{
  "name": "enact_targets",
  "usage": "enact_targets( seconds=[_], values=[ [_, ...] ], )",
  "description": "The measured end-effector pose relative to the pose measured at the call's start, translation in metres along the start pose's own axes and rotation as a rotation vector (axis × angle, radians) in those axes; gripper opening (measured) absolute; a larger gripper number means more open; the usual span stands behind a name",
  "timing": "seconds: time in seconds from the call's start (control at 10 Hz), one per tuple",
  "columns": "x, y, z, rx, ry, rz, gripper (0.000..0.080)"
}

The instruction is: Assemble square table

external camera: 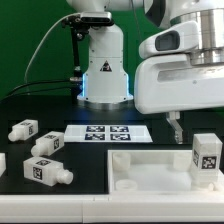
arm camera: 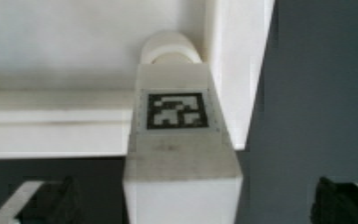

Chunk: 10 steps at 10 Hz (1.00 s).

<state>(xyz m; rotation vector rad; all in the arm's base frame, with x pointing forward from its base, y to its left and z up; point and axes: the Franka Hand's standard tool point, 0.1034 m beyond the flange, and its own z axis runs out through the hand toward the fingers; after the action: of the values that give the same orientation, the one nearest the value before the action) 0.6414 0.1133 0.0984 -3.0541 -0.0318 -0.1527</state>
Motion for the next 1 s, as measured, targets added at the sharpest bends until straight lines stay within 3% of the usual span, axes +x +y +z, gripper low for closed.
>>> enact_targets(
  seconds=[0.3, 0.4, 0.5, 0.6, 0.7, 0.8, 1.0],
  values=[
    [-0.0093, -0.0001, 0.0116, -0.004, -0.153, 0.000, 0.0649],
    [-0.0052, -0.0006, 0.0102, -0.004, -0.146, 0.008, 0.0649],
    [-0.0054, -0.0010, 0.0109, -0.005, -0.143, 0.023, 0.0547],
    [-0.0055, -0.0011, 0.0112, -0.006, -0.144, 0.047, 0.0547],
    [-0.0056, -0.0016, 0.0112, -0.012, -0.144, 0.128, 0.0364],
    [-0.0057, 0.0013, 0.0116, -0.021, -0.144, 0.205, 0.0289],
    [-0.0053, -0.0001, 0.0121, -0.034, -0.121, 0.385, 0.0289]
  ],
)
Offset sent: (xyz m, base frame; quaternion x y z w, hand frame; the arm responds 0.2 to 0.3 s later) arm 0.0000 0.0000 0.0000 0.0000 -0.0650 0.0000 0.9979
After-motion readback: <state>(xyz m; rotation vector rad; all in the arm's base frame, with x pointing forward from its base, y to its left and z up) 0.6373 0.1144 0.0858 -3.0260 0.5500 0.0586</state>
